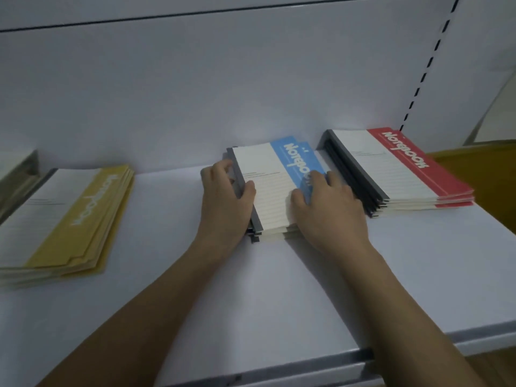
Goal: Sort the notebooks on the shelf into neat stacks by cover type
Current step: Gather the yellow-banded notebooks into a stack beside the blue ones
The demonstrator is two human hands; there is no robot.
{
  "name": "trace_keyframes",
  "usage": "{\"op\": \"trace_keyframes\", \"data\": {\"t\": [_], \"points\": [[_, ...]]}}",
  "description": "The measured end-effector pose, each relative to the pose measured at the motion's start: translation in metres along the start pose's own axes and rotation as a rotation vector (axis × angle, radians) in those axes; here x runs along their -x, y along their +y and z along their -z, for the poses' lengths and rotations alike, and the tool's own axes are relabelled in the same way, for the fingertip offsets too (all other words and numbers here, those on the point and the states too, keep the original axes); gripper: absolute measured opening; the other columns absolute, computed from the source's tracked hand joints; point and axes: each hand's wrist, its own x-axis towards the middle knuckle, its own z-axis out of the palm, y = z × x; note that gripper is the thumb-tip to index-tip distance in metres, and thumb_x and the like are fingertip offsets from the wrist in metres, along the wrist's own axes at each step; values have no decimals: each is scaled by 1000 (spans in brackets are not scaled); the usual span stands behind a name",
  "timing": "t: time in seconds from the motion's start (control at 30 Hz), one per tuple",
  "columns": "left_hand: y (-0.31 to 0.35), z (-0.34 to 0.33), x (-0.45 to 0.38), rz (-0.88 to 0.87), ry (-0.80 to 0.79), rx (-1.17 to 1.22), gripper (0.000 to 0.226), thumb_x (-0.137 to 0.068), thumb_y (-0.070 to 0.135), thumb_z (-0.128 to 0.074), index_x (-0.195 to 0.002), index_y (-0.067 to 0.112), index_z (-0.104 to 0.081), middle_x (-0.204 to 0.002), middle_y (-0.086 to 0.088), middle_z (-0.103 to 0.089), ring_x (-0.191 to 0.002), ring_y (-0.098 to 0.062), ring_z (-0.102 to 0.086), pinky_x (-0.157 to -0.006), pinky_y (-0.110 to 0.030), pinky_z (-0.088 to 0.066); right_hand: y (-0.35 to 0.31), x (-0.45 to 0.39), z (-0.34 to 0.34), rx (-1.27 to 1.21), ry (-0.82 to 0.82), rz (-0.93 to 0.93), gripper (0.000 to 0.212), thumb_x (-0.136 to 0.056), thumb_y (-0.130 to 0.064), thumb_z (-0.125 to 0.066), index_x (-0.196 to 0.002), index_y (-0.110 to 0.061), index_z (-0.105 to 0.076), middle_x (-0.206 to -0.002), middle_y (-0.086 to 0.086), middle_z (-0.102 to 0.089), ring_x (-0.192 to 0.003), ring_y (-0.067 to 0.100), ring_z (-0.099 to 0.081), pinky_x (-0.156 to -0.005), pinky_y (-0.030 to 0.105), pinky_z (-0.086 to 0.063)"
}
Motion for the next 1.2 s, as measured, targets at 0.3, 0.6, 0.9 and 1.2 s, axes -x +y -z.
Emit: {"op": "trace_keyframes", "data": {"t": [0.3,0.6,0.9,1.2], "points": [[-2,2,-5,-64,-93,-4,26,-101,26,-44,-112,11,-61,-115,-5,-60,-106,-21,-57,-94,-39,-46,0,0,-2,52,3,-11,45,-96,-42,-40,-128,-10,-44,-131,14,-46,-117,36,-44,-93,46,-37],[15,19,7,-92,51,-33,39,-96,16,-45,-134,10,-52,-139,-7,-50,-131,-23,-40,-108,-32,-31,-10,7,5,-58,312,58,49,-96,-43,-38,-127,-8,-52,-125,19,-54,-112,38,-49,-93,47,-42],[-14,202,-17,-300,-37,-458,42,-95,22,-45,-136,20,-49,-140,-3,-48,-131,-24,-38,-105,-32,-30,-164,64,-4,-216,82,425,31,-98,-44,-39,-115,-24,-56,-113,-8,-54,-110,12,-50,-82,19,-28],[-112,371,-30,-79,-168,-748,39,-98,38,-40,-132,23,-52,-137,-2,-50,-123,-24,-47,-101,-41,-40,-311,87,-86,217,-368,634,94,-74,-86,-33,-143,-22,-31,-150,-3,-30,-141,21,-23,-112,42,-25]]}}
